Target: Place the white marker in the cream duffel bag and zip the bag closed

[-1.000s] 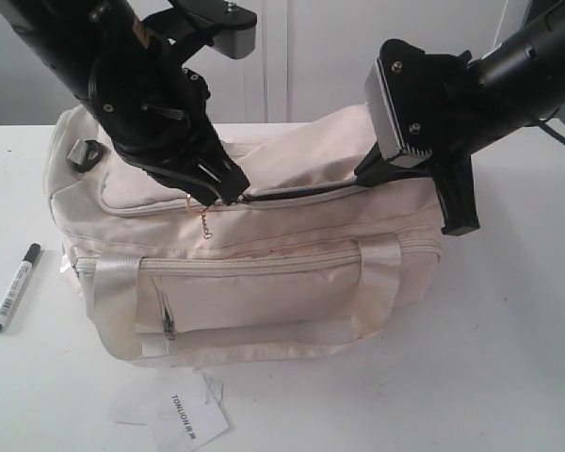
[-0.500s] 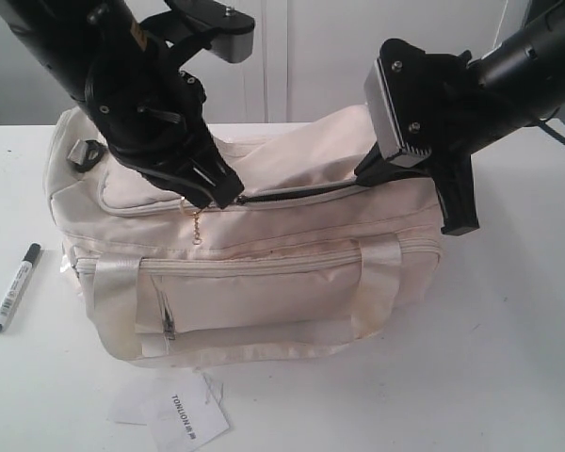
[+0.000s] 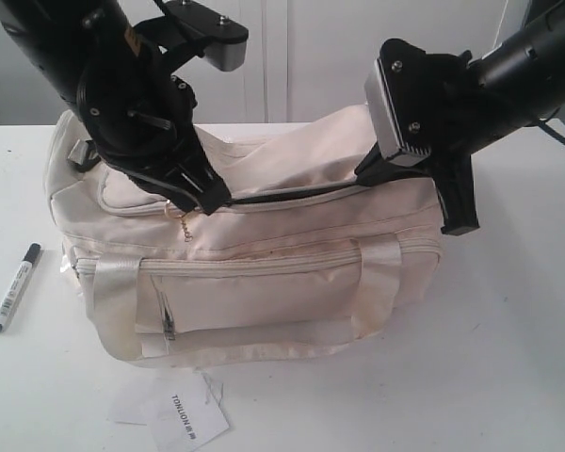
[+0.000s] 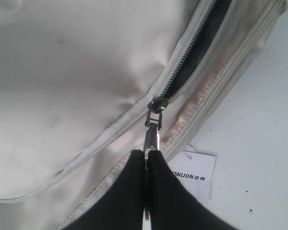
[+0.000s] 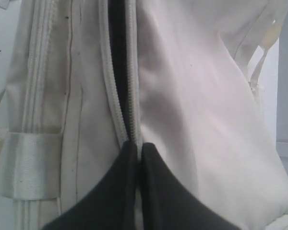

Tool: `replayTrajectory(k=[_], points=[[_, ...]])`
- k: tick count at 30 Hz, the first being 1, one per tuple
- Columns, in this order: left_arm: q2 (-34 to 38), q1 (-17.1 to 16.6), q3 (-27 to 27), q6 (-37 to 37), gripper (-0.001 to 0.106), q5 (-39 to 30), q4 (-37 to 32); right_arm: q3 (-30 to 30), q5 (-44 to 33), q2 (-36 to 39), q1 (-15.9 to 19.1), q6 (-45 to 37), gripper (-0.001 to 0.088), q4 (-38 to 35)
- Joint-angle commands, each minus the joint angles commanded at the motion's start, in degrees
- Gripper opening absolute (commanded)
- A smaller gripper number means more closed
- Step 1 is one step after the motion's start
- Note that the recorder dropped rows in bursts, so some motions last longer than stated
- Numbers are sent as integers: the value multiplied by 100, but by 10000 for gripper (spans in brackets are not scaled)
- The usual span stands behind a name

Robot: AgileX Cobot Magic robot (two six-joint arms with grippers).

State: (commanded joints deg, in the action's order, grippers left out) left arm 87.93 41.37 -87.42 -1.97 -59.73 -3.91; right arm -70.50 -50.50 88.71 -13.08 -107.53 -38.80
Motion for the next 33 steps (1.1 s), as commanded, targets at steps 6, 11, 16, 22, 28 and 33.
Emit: replayTrajectory(k=[6,11,16,22,28,33], points=[[0,0,0,67,0,137,0,0,-65,0,0,0,466,-477],[0,0,0,67,0,216,0,0,-710,0,0,0,614,-1529],[0,0,0,67,0,353,0,0,-939,110,-266,121,559,-1911],[0,0,0,17,0,418,0,0,162,219,-889,471,539,-1700],[0,0,0,-82,0,381,0,0,584,379,-1275,1128,492,-517],[0,0,0,-81,0,357,0,0,767,519,-1317,1325,451,-412]])
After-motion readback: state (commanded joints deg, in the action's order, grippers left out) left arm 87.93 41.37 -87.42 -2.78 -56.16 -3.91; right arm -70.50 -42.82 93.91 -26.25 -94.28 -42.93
